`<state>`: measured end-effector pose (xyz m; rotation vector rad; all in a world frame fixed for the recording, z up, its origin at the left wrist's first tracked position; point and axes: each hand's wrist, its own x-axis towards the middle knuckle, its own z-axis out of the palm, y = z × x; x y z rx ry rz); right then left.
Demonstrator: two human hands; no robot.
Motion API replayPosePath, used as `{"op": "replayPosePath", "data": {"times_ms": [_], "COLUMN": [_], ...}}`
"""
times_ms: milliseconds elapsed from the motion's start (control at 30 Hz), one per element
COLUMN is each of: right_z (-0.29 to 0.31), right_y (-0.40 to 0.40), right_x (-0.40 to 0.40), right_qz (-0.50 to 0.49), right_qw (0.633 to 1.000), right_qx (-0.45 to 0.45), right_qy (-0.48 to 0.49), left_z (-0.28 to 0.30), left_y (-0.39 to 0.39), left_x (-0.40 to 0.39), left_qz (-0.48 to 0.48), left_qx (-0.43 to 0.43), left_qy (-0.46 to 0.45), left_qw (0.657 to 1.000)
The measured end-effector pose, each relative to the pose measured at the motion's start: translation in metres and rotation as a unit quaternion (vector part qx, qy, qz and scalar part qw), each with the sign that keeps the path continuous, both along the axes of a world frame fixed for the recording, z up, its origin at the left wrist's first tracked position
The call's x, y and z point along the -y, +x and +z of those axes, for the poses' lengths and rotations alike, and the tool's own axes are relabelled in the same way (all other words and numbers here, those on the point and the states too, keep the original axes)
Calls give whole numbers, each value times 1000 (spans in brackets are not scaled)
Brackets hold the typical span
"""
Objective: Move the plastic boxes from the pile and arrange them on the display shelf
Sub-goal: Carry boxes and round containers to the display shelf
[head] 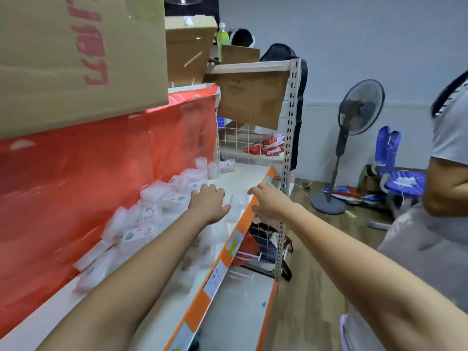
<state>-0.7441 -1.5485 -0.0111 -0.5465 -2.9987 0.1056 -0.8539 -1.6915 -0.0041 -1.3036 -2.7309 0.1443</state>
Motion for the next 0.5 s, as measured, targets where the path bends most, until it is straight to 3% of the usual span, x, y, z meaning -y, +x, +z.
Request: {"op": "replayPosePath", "data": {"times_ms": [300,500], "right_z": [-17,-28], "right_y": [-104,-195], "right_x": [-92,-141], "right_qz": [47,132], "right_qw": [999,991], "right_qx": [14,31], "right_qy": [-22,-5], "left_z": [-16,-20], "left_y": [-85,-149], "left_x": [-71,-99], "left_qz": [64,155], "left_qx": [15,25], "left_qy": [-16,5], "left_qw": [998,988]}}
